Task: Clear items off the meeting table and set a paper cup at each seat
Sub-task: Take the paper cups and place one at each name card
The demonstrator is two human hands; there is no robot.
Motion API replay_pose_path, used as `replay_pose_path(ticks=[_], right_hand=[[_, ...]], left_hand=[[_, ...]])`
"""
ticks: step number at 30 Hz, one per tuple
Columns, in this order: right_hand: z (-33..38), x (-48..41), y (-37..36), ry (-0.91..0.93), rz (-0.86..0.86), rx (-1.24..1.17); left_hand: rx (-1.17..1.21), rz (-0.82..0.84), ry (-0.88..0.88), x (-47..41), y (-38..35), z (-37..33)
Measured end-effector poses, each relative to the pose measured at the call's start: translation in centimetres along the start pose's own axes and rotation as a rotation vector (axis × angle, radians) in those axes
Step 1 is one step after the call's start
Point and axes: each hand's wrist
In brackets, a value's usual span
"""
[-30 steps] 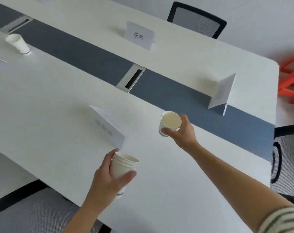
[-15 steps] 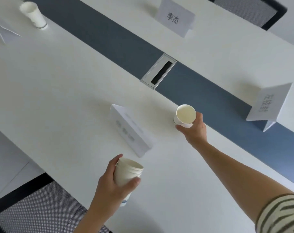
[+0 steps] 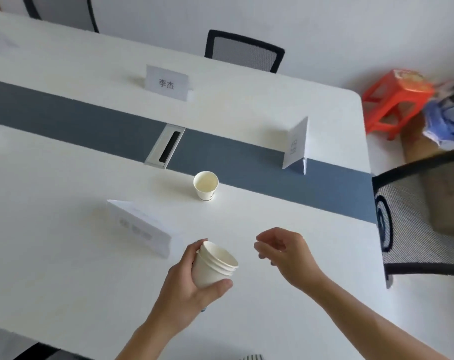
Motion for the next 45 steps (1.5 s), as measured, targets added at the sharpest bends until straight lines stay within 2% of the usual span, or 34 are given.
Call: replay_pose_path(ticks=[7,11,16,24,29,35,39,41,45], right_hand=[[-7.6,11.4,5.2,-0.106,0.043,-0.164],[-14.0,17.4,8.1,-0.17,-0.07,-0.325],[-22.9,25.4,11.3,-0.252,-0.133,-0.469],[-33.7,36.7,18.0,-0.326,-0.348,-0.686],[-38.8,39.2,23.8,-0.303,-0.482,-0.891],[-43.0,38.2,29.8,-0.192,-0.425,-1.023],[-44.4,37.2,35.7,-0.127,-0.418,-0.952],[-44.6,36.7,38.9,-0.106,-0.496,-0.892],[-45.8,35.3,45.8,-0.168,-0.81,-0.823]], left_hand=[[-0.208,0.326,-0.232,4.0,-9.1,-3.0],[-0.293,0.491,-0.332,7.6,-15.5,-3.9],[-0.355,0.684,-0.44,13.4,-24.3,-4.8],[-0.34,0.963,-0.498,20.2,-37.9,-7.6],[-0.399,1.01,-0.515,20.0,-44.3,-8.9],[-0.449,1.015,-0.543,17.8,-53.6,-9.9],[-0.451,1.035,-0.56,15.6,-61.4,-12.3],[-0.43,1.066,-0.569,14.6,-64.9,-14.3],[-0.452,1.17,-0.63,12.3,-72.1,-18.0]])
Point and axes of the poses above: each hand's wrist, its own x-axis away from the middle knuckle, its own y-axis out of the back of the hand, z = x × y, and after that the axes turned 13 degrees about -y, right-handed
